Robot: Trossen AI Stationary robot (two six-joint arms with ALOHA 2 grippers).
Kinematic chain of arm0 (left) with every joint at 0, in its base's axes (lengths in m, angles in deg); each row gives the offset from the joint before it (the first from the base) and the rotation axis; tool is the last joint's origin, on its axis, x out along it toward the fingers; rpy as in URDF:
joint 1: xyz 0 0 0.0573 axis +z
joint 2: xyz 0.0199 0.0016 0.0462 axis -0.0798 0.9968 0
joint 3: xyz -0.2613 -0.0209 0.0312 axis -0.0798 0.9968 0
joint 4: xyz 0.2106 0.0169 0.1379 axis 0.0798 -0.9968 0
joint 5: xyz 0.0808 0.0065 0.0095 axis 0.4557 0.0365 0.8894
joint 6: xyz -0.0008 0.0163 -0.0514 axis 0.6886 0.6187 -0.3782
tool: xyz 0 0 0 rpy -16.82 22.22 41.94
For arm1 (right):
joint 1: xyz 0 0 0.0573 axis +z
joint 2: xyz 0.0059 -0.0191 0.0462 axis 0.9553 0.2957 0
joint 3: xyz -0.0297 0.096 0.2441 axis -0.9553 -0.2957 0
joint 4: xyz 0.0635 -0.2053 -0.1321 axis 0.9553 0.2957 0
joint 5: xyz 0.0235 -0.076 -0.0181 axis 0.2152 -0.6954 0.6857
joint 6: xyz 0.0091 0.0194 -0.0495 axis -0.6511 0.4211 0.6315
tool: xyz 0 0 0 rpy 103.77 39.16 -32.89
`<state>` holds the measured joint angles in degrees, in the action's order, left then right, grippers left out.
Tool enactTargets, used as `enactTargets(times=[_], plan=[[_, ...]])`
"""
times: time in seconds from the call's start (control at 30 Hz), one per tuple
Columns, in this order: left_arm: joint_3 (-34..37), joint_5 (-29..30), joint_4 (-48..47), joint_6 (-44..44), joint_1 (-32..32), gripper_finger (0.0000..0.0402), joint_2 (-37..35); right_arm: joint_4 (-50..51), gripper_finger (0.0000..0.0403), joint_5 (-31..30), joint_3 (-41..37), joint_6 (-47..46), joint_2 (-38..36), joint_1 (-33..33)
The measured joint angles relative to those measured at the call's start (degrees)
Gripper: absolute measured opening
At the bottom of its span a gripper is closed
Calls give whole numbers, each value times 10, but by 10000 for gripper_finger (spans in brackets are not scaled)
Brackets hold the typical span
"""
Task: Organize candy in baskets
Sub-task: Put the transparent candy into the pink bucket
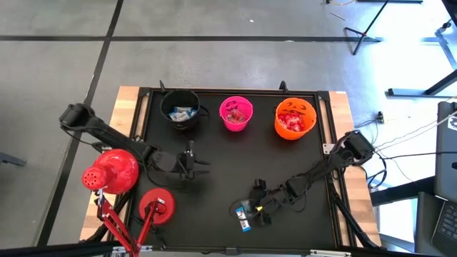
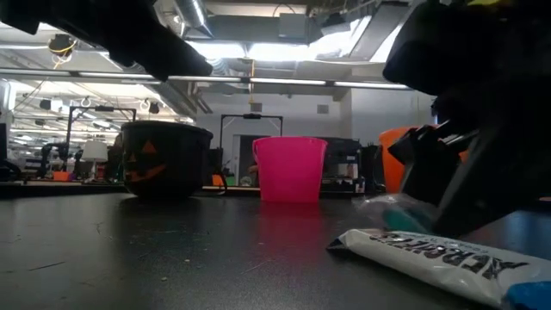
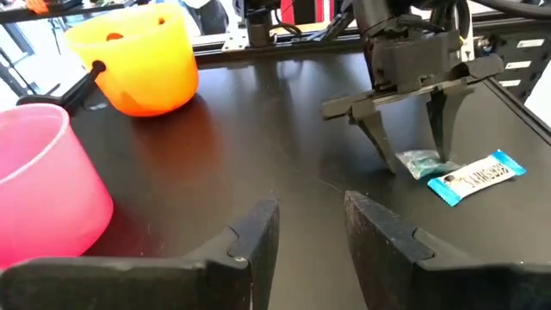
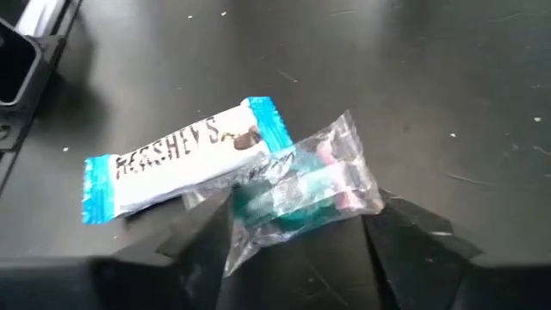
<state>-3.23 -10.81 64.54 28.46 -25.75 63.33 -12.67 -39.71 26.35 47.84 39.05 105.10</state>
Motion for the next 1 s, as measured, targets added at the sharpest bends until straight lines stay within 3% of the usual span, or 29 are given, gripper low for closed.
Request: enactTargets(times=[0.43,0.7,0.83,1.0], plan=[[0,1,28,-31,-5,124,45,10,17,-6,-1,11,-6,-1],[0,8,28,-48,-10,124,48,16,21,-61,-2,59,-48,-27],[0,18,28,-57,-10,124,48,11,4,-167,-2,76,-87,-68],[0,42,27,-58,-10,124,49,-12,12,-310,-2,89,-138,-146]])
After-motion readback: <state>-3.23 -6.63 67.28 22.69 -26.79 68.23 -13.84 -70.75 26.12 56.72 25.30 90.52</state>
